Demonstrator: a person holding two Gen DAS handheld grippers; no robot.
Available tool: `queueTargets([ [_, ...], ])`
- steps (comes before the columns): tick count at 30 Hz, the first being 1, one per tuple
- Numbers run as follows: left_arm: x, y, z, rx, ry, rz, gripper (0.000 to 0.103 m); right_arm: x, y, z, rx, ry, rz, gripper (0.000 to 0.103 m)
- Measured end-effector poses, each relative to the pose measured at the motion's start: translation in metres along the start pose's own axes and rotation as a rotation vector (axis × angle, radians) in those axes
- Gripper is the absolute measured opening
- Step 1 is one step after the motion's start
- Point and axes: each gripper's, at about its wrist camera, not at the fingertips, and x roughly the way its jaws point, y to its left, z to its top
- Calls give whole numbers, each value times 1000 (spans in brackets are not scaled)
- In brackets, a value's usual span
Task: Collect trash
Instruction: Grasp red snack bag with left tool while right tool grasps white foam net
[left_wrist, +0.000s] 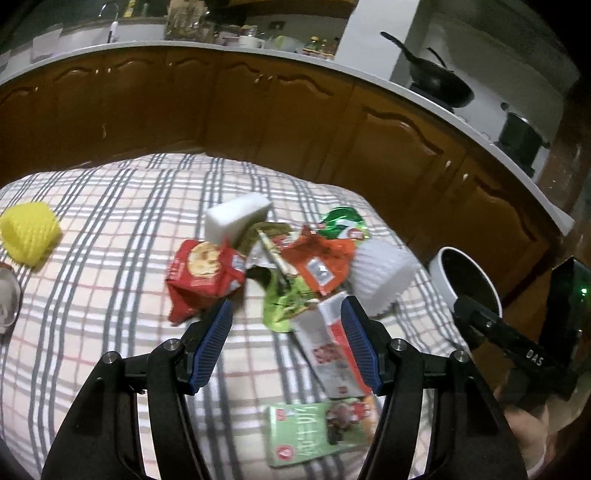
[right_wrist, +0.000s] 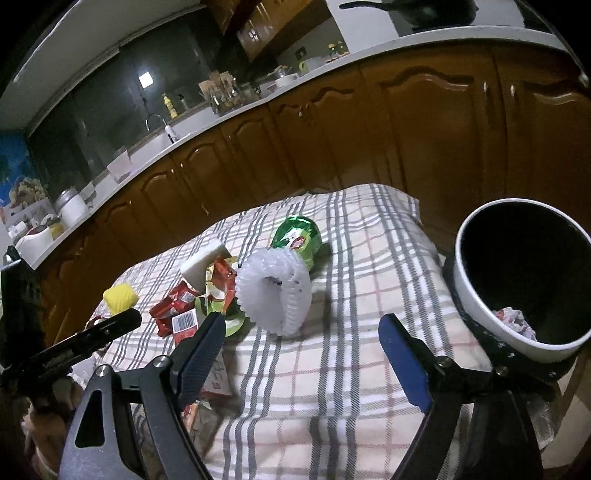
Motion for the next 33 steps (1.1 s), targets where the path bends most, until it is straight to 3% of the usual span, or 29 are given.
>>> queueTargets([
  [8,16,11,9,21,27,47,62,17,3,2,-15,34,3,86],
  [19,71,27,23,105,104,152,62,58,3,14,-29,98,6,72],
  [21,78,30,21,112,115,160,61,66,3,14,-31,113,7,66],
  [22,80,31,20,116,114,165,55,71,4,14,-31,121,9,63],
  [23,81,32,19,122,112,167,49,76,4,13,-33,131,8,55],
  [25,82,32,19,127,117,146,27,83,6,11,-39,150,3,33],
  [26,82,32,19,125,117,137,27,85,6,11,-40,155,2,19],
  [33,59,29,23,117,60,120,26,68,12,9,-59,128,17,13],
])
